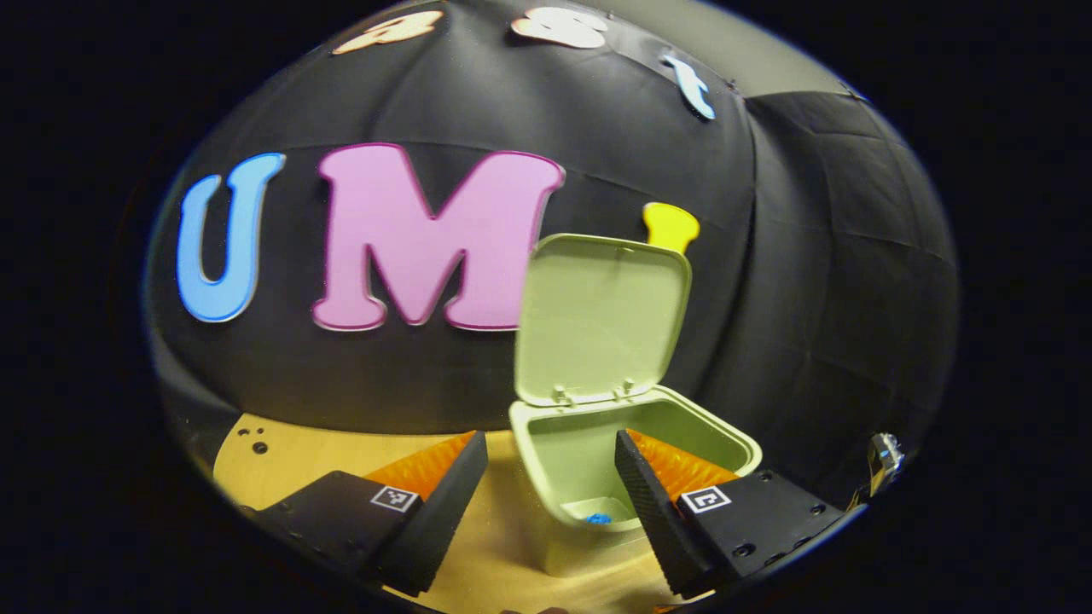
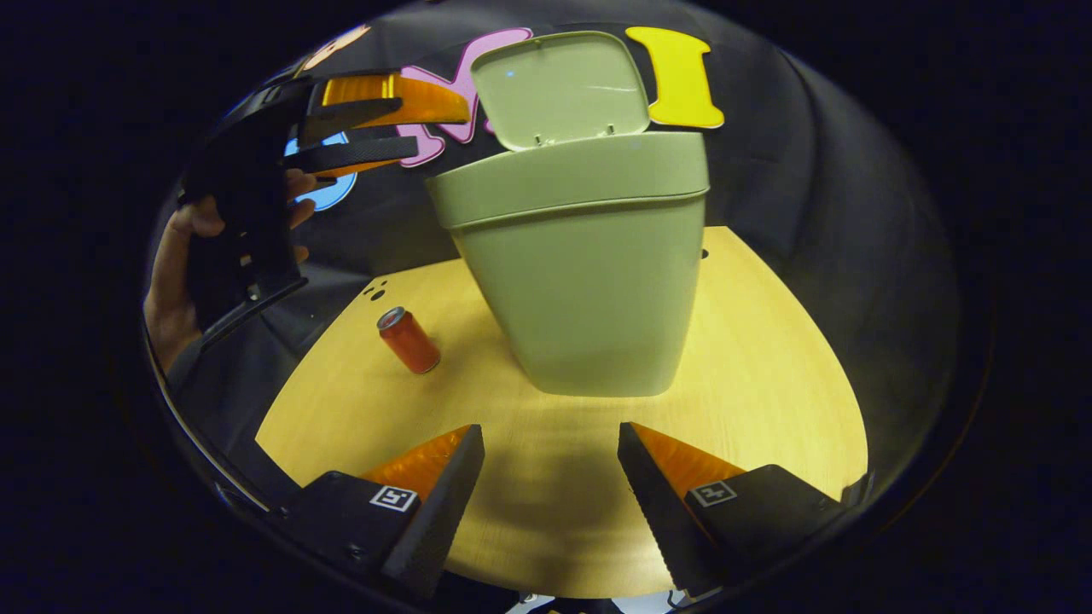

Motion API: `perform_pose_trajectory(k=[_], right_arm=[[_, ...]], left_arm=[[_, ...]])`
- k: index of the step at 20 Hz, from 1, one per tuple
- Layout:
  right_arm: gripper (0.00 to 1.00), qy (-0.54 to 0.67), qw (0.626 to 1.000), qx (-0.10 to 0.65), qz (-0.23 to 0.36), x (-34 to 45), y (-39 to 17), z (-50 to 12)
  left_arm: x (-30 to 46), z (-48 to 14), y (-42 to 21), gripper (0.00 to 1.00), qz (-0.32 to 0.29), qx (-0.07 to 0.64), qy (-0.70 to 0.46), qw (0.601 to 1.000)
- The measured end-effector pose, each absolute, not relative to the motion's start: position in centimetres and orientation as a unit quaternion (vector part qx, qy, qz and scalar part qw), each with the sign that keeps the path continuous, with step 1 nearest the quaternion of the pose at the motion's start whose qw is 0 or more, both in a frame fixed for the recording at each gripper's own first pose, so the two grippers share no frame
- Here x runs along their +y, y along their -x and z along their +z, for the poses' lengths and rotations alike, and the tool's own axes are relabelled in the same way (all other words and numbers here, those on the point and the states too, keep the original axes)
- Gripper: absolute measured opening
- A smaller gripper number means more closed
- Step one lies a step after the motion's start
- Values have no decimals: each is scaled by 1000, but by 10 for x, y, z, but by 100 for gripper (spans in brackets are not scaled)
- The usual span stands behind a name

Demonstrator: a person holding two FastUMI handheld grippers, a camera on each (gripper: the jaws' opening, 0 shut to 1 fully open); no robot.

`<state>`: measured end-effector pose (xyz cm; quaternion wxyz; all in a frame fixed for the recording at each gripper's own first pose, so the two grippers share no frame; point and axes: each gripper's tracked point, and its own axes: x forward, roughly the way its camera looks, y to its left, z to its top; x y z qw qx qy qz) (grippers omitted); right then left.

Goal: Press the lid of the desktop garbage bin to open it, pick up the crumpled paper on the desktop and throw it into the bin, then pick up the pop can on the desktop and drop it into the bin, and finally close the garbage bin lid.

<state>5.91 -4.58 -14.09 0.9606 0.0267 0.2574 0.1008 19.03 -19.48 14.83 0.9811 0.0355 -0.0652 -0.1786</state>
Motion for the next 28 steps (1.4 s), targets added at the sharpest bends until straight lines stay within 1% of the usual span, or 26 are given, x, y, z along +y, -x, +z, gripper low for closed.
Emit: perform_pose_trajectory(k=[4, 9, 13, 17, 20, 24, 28], right_arm=[[99, -17, 954, 272, 128, -16, -63, -148], [99, 20, 949, 267, 168, 34, -72, -150], [99, 35, 945, 265, 189, 77, -89, -153], [99, 51, 944, 258, 197, 115, -119, -152], [99, 70, 942, 256, 208, 142, -142, -154], [99, 99, 935, 256, 224, 174, -171, -159], [99, 117, 932, 257, 227, 200, -199, -166]], left_arm=[[-101, 132, -167, 96, -86, -68, -41, 993], [-2, 92, -128, 96, -5, -38, -18, 999], [62, 45, -91, 96, 52, -6, 12, 999], [112, -9, -55, 96, 96, 42, 55, 993], [143, -34, -39, 96, 124, 61, 73, 988], [174, -47, -17, 96, 153, 61, 103, 981], [204, -59, -1, 96, 187, 69, 121, 972]])
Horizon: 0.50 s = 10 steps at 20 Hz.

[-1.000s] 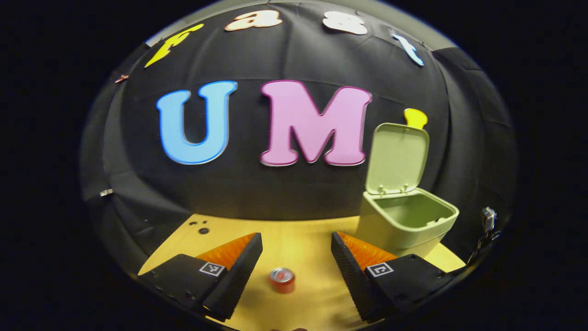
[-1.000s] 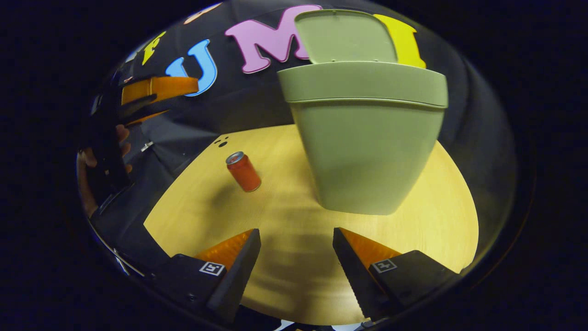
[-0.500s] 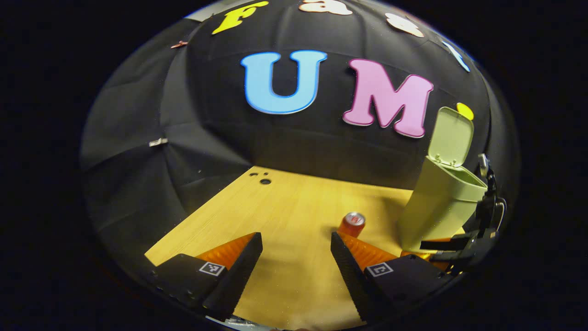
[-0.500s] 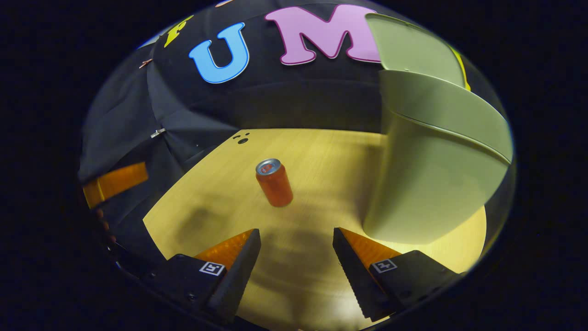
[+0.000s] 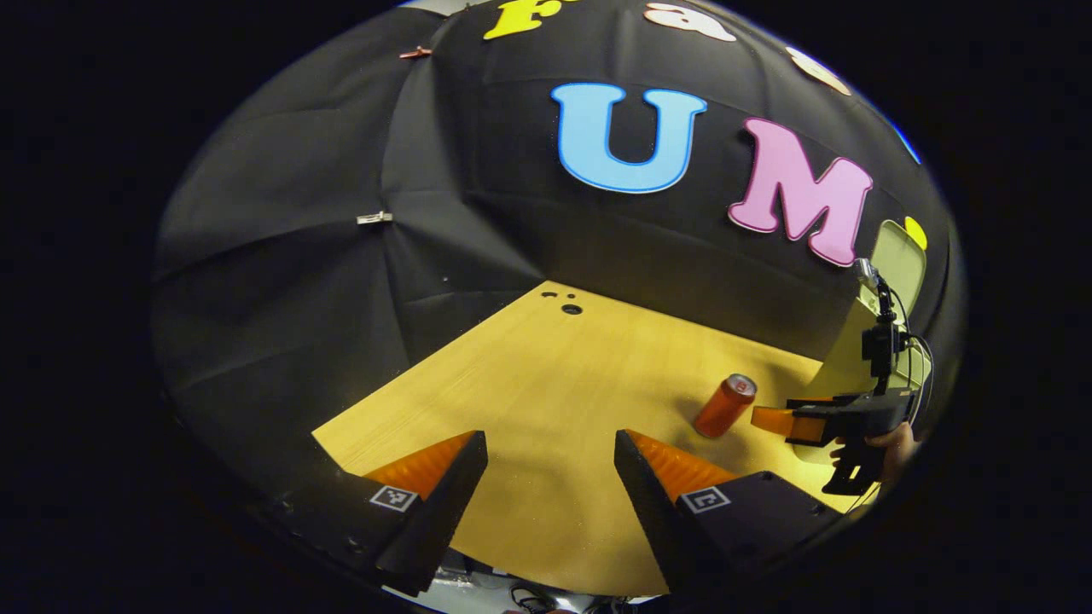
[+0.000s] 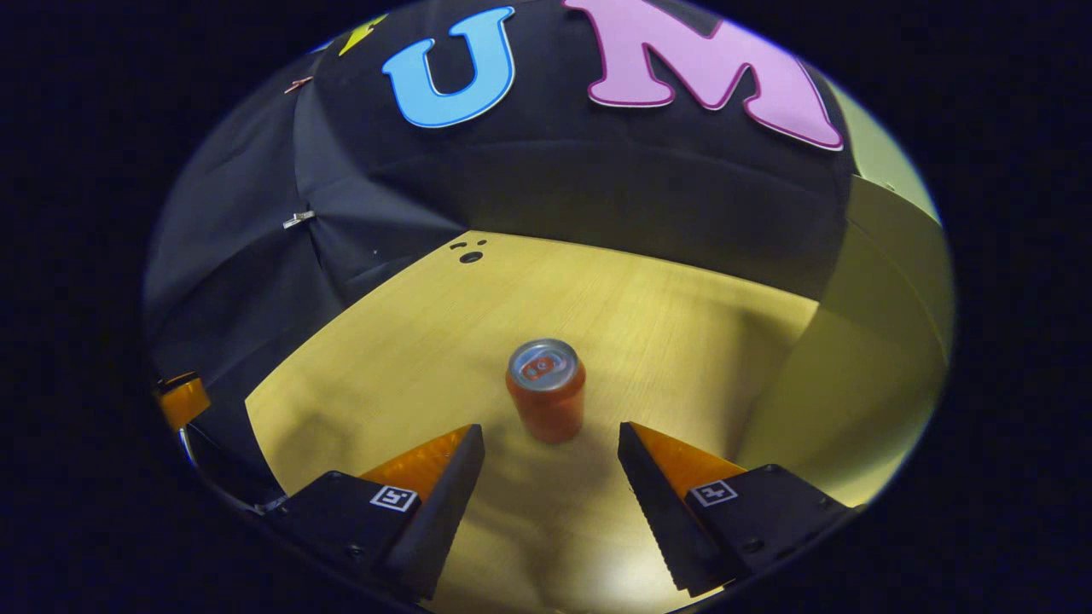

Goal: Press the lid of the desktop garbage bin to open it, pick up the crumpled paper on the desktop and throw it into the bin, then pick up the pop can on the desktop and drop it into the bin, and finally close the garbage bin lid.

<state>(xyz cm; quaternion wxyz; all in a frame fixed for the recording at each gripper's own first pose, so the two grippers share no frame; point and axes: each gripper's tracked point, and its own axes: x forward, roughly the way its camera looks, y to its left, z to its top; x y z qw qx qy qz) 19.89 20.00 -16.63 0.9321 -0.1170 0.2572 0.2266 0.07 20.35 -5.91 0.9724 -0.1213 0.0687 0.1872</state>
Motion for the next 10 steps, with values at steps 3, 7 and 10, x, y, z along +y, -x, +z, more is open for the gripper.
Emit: perform_pose_trajectory(k=[3, 7, 10], right_arm=[[99, 123, 931, 266, 219, 210, -216, -178], [99, 128, 933, 276, 193, 214, -243, -194], [99, 126, 933, 283, 183, 219, -255, -201]], left_arm=[[220, -64, 8, 96, 209, 73, 125, 967], [234, -74, 22, 96, 229, 84, 130, 961], [239, -82, 26, 96, 238, 94, 130, 958]])
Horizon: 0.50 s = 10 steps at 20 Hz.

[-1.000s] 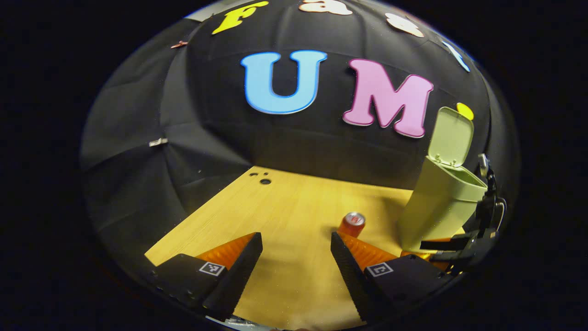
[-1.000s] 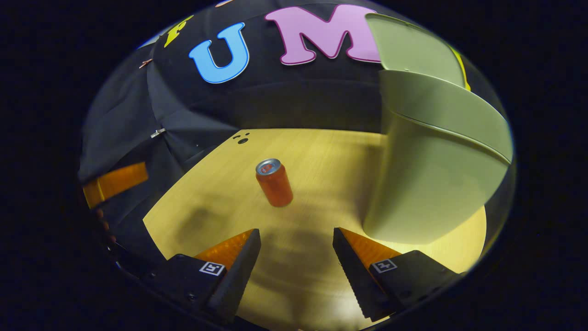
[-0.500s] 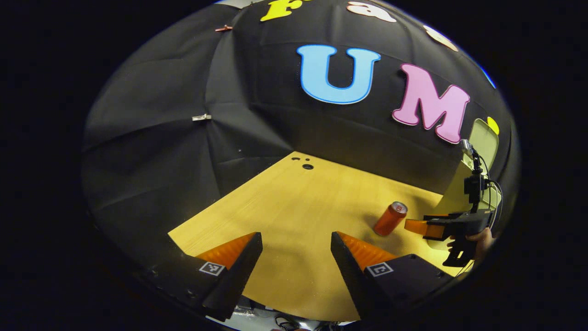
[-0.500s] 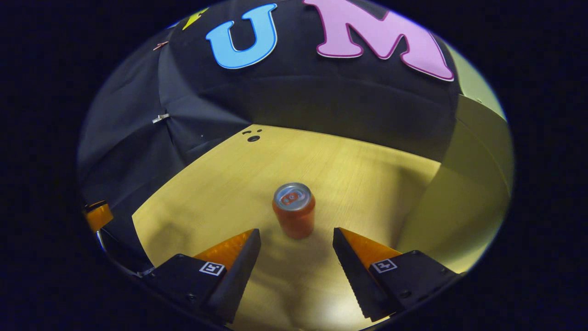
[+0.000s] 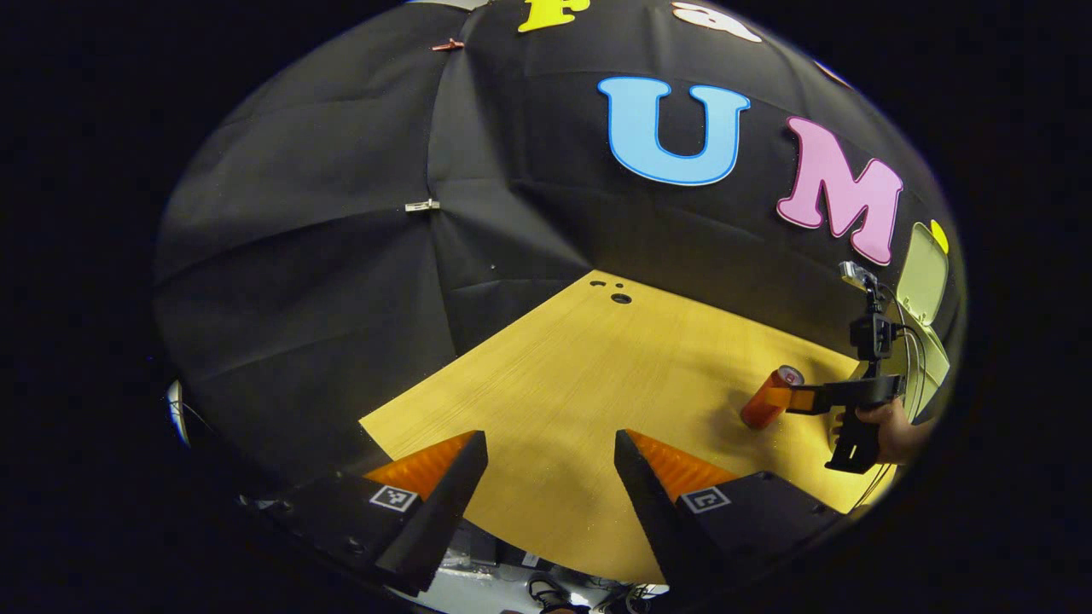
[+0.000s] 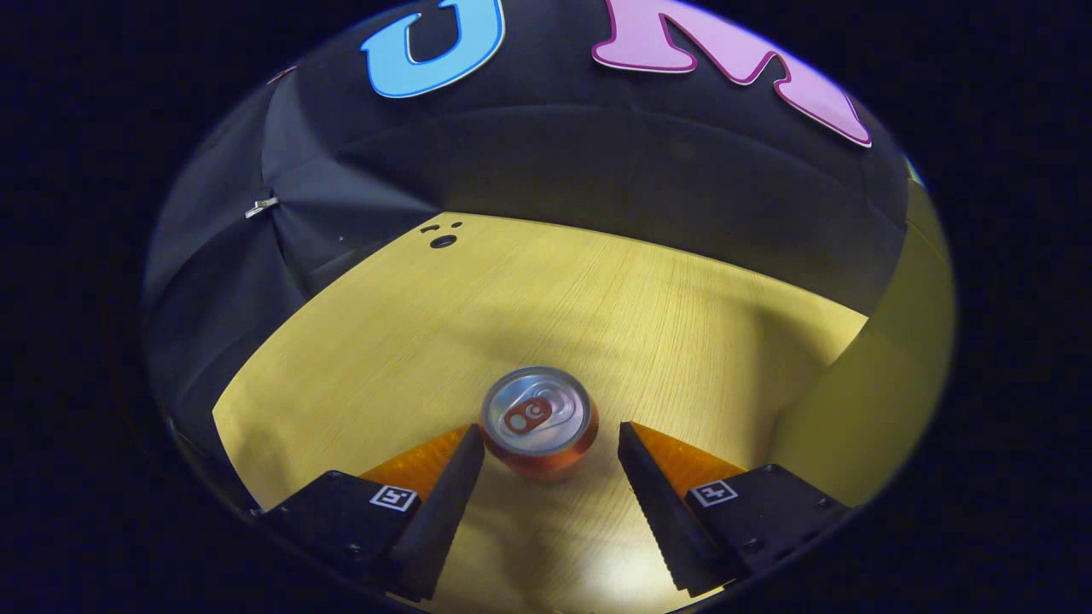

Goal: Press the lid of the desktop garbage bin to open it, pick up the crumpled paper on the desktop and throw it into the bin, then pick up the pop can on the desktop and drop it into the bin, and finally close the garbage bin lid.

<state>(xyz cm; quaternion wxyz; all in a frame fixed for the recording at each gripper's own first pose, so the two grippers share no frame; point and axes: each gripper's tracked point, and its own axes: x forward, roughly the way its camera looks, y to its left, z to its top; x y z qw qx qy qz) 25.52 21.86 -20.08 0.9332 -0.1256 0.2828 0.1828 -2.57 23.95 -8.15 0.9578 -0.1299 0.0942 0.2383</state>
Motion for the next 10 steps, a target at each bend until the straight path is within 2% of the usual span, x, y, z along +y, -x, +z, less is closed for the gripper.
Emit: perform_pose_trajectory(k=[6, 8, 9, 10], right_arm=[[99, 118, 934, 286, 177, 227, -265, -208], [92, 118, 935, 284, 175, 229, -268, -208], [84, 119, 934, 286, 176, 229, -267, -208], [84, 121, 933, 287, 178, 229, -266, -208]], left_arm=[[237, -80, 25, 96, 234, 98, 122, 959], [234, -80, 25, 96, 230, 100, 118, 961], [233, -79, 24, 96, 227, 100, 118, 961], [231, -81, 24, 96, 225, 100, 118, 962]])
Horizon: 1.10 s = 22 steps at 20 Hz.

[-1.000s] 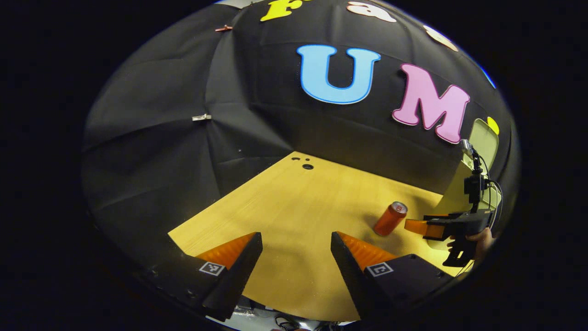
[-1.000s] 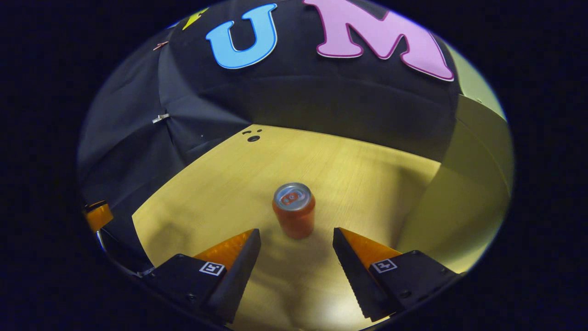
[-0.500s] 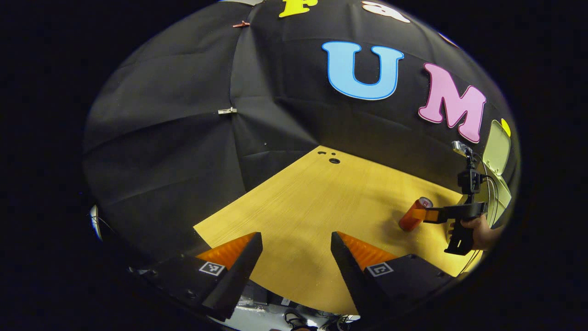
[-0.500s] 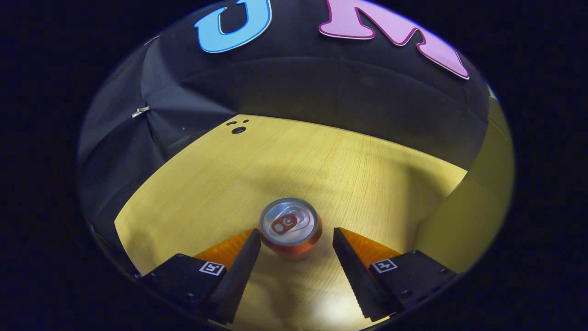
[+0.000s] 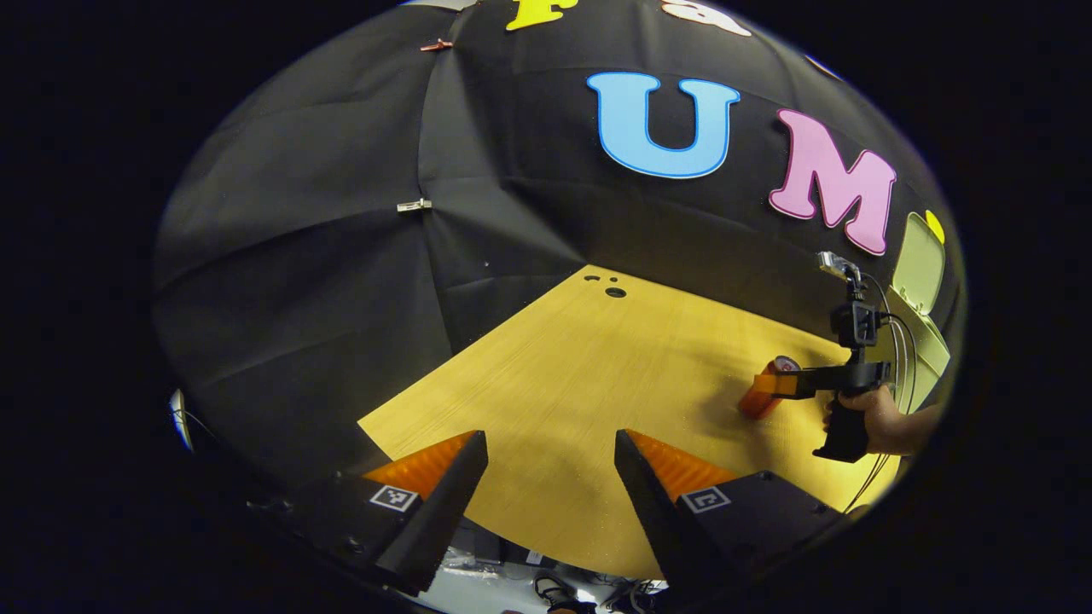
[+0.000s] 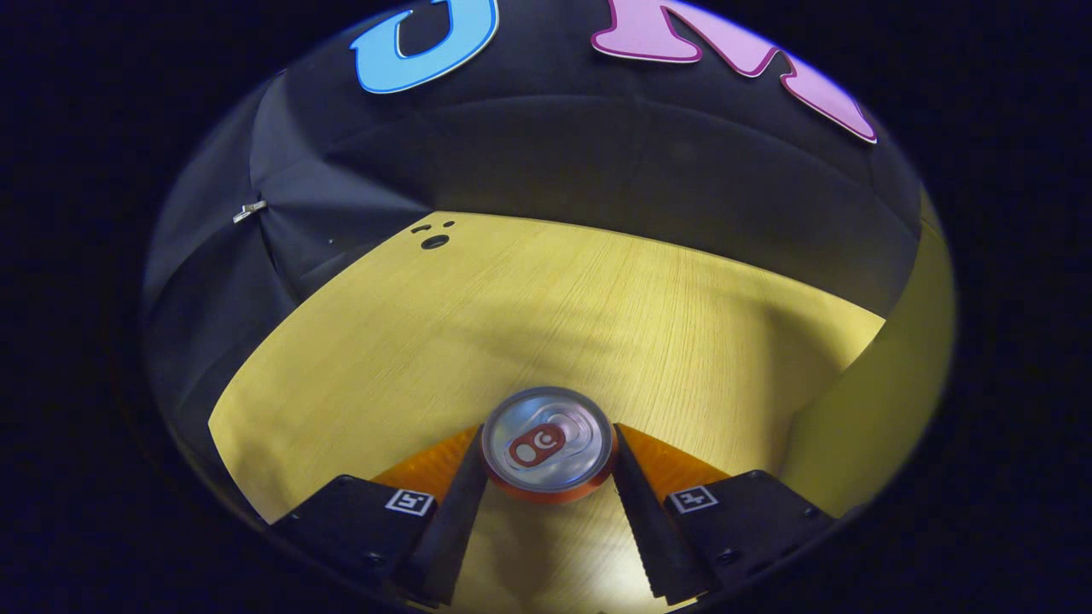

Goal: Press the lid of the desktop garbage bin to open it, pick up the crumpled paper on the desktop and throw it into the bin, then pick up the pop can on the desktop and drop it into the bin, and finally close the garbage bin lid.

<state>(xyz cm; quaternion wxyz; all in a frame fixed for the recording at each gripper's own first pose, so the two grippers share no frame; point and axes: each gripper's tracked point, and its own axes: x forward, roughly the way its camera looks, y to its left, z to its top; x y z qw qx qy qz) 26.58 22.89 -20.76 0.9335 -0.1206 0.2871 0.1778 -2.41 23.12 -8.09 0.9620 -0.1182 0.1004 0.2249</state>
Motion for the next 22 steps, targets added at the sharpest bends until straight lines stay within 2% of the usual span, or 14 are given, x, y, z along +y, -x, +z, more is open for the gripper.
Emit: perform_pose_trajectory(k=[6, 16, 21, 22], right_arm=[[83, 133, 936, 265, 192, 227, -260, -183], [83, 140, 954, 141, 225, 222, -217, -46], [83, 139, 962, 76, 222, 205, -198, 28], [83, 137, 964, 66, 219, 200, -196, 41]], left_arm=[[220, -83, 22, 96, 208, 99, 119, 966], [183, -81, 6, 96, 145, 91, 104, 980], [166, -82, -2, 96, 114, 93, 97, 984], [163, -81, -5, 94, 110, 93, 94, 985]])
